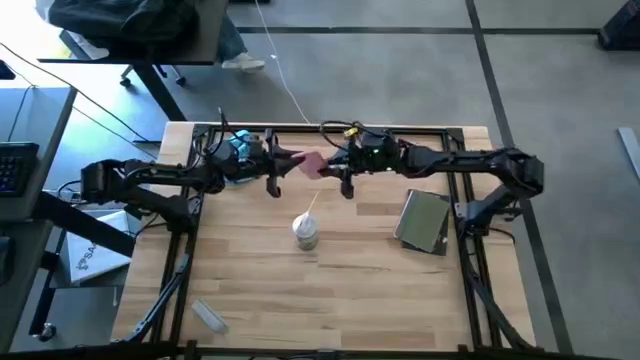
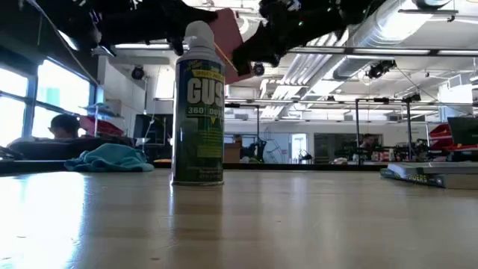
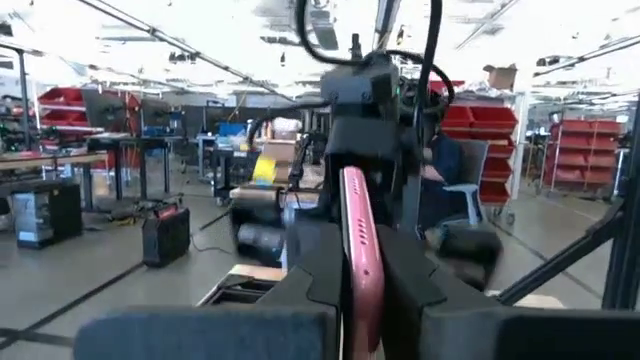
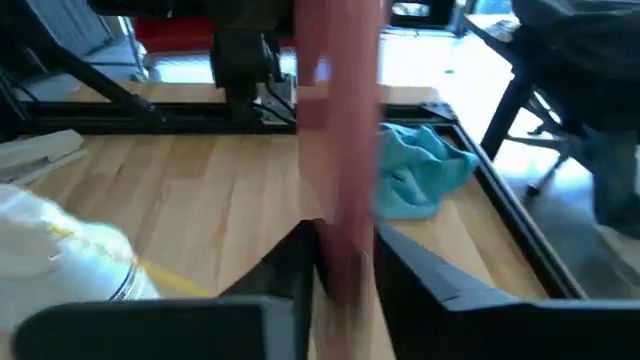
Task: Apply microfiber cloth
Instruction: Spray the back and front of the pink cellphone using the blue spray bottle
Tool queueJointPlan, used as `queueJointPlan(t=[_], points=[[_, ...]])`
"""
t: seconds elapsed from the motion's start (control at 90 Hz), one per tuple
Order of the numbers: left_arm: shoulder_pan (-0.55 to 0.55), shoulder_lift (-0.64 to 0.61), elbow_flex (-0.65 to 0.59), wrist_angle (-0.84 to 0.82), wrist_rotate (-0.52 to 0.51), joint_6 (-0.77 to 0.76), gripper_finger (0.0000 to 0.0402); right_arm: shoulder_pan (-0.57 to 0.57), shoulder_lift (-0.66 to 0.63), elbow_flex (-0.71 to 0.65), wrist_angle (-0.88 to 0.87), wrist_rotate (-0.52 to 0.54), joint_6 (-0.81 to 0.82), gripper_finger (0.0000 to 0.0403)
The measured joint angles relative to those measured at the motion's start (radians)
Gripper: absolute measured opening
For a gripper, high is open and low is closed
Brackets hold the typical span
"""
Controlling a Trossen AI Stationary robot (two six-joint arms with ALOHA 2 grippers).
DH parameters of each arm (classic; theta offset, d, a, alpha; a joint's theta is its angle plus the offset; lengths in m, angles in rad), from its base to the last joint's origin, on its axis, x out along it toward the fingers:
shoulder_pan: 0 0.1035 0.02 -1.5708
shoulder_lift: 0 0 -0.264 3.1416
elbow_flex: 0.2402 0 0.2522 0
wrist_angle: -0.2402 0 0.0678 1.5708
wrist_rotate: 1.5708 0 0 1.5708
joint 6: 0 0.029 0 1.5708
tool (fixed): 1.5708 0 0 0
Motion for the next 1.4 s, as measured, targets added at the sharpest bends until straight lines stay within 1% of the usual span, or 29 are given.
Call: queueJointPlan(t=[0.056, 0.111, 0.189, 0.278, 0.322, 0.411, 0.478, 0.6, 0.722, 0.867, 1.156, 1.4], points=[[0.014, -0.039, 0.0, -0.067, 0.024, -0.001, 0.001, 0.003, -0.051, 0.0, -0.091, 0.003, 0.002, 0.01], [0.02, -0.073, 0.0, -0.145, 0.027, 0.006, 0.0009, 0.012, -0.093, 0.0, -0.171, 0.005, 0.013, 0.0106], [0.027, -0.099, 0.0, -0.238, 0.008, 0.023, 0.0009, 0.042, -0.13, 0.0, -0.214, 0.002, 0.038, 0.0108], [0.031, -0.099, 0.0, -0.29, -0.009, 0.035, 0.0009, 0.094, -0.134, 0.0, -0.201, -0.002, 0.05, 0.0104], [0.032, -0.095, 0.0, -0.297, -0.019, 0.035, 0.0009, 0.123, -0.114, 0.0, -0.186, -0.002, 0.05, 0.0101], [0.032, -0.092, 0.0, -0.299, -0.079, 0.034, 0.0009, 0.176, -0.059, 0.0, -0.143, 0.009, 0.064, 0.0095], [0.032, -0.092, 0.0, -0.294, -0.109, 0.031, 0.0009, 0.211, -0.01, 0.0, -0.09, 0.039, 0.072, 0.0091], [0.034, -0.092, 0.0, -0.297, -0.116, 0.033, 0.0009, 0.257, 0.069, 0.0, -0.031, 0.137, 0.052, 0.0084], [0.033, -0.092, 0.0, -0.308, -0.114, 0.006, 0.0009, 0.265, 0.103, 0.0, 0.007, 0.19, 0.035, 0.0082], [0.032, -0.092, 0.0, -0.316, -0.109, -0.018, 0.0009, 0.264, 0.14, 0.0, 0.043, 0.179, 0.07, 0.0082], [0.032, -0.092, 0.0, -0.316, -0.107, -0.018, 0.0012, 0.262, 0.167, 0.0, 0.184, 0.174, 0.061, 0.0082], [0.048, -0.107, -0.002, -0.336, -0.096, -0.018, 0.0012, 0.26, 0.165, 0.0, 0.172, 0.172, 0.026, 0.0082]])
